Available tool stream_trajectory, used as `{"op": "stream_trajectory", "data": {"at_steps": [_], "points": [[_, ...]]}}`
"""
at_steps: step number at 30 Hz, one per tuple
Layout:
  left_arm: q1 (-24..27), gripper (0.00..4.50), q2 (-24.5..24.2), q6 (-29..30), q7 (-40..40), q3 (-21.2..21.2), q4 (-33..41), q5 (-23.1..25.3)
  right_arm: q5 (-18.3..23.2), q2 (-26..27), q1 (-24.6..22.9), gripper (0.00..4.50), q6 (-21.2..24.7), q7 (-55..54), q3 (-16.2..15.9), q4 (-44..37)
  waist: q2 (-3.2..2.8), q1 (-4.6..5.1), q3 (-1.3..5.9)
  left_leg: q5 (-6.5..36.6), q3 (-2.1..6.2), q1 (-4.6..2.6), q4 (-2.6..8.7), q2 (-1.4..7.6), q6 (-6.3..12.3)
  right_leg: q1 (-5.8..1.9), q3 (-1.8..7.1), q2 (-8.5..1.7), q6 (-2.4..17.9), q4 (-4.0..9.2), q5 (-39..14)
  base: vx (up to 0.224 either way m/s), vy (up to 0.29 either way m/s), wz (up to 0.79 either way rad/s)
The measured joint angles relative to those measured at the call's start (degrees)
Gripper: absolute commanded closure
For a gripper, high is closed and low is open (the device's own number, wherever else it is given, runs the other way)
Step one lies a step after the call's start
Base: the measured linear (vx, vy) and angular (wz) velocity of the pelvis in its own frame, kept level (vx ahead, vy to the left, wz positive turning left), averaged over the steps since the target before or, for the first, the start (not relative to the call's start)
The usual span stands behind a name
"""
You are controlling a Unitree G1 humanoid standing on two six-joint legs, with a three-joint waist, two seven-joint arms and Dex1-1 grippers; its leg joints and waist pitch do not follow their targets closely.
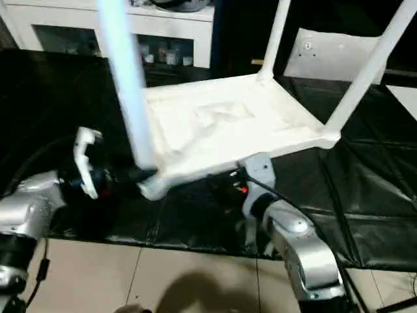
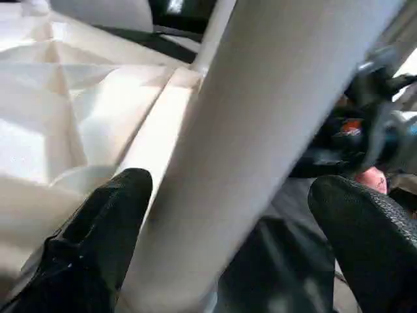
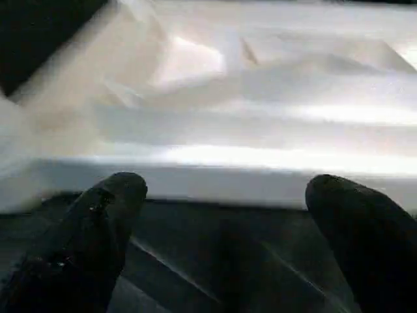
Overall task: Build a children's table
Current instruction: Rotate table base
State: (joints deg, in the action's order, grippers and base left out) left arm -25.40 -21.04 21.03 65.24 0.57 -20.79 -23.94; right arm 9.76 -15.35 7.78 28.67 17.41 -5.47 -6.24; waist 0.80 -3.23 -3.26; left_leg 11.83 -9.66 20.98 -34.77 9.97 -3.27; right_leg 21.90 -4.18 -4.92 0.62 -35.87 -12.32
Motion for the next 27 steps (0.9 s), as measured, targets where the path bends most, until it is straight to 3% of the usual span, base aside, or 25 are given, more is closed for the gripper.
{"op": "stream_trajectory", "data": {"at_steps": [6, 10, 15, 19, 27], "points": [[-2.01, 0.07, 3.90, -3.23, -6.92, 0.53, 1.74, 2.43, -5.64, -1.76, 3.45, 0.00, -0.84, -5.21, 0.75, 9.93, 0.28, 0.95, -0.17, 0.00, -0.19, -0.03, 0.02, 0.00, 0.00, 0.05, 0.23, 0.04, -0.15, -0.04, 0.09, 0.000, 0.000, 0.00], [-0.68, 0.07, 4.14, -0.19, -6.16, 1.42, 7.64, 0.97, -7.45, -2.34, 5.78, 0.00, -3.38, -6.86, 0.78, 16.95, 0.30, 1.33, -0.18, -0.01, -0.23, 0.01, 0.04, 0.00, 0.01, 0.19, 0.26, 0.06, -0.15, -0.04, 0.09, 0.000, 0.000, 0.00], [3.66, 0.07, 2.72, 6.73, -2.14, 4.61, 17.71, -3.96, -8.19, -0.44, 12.86, 0.00, -9.70, -7.09, 0.97, 28.46, 0.48, 1.58, -0.22, -0.20, -0.37, 0.09, -0.01, 0.03, 0.34, 0.62, 0.39, 0.10, -0.14, -0.23, 0.09, 0.000, 0.000, 0.00], [6.36, 0.07, 1.46, 11.79, -1.84, 5.47, 24.15, -7.17, -8.25, 1.16, 16.77, 0.00, -13.20, -7.08, 1.35, 36.07, 0.78, 2.93, -0.34, -0.21, -0.48, 0.22, -0.11, 0.19, 0.36, 0.91, 0.57, 0.31, 0.03, -0.34, 0.20, 0.000, 0.000, 0.00], [7.57, 0.07, 6.63, 13.52, -4.48, 9.29, 30.04, -8.91, -9.51, 4.86, 21.38, 0.00, -16.24, -6.94, 0.54, 42.97, 0.93, 3.25, -0.42, -0.32, -0.55, 0.18, -0.21, 0.65, 0.00, 0.96, 0.58, 0.73, 0.28, -0.40, 0.39, 0.000, 0.000, 0.00]]}}
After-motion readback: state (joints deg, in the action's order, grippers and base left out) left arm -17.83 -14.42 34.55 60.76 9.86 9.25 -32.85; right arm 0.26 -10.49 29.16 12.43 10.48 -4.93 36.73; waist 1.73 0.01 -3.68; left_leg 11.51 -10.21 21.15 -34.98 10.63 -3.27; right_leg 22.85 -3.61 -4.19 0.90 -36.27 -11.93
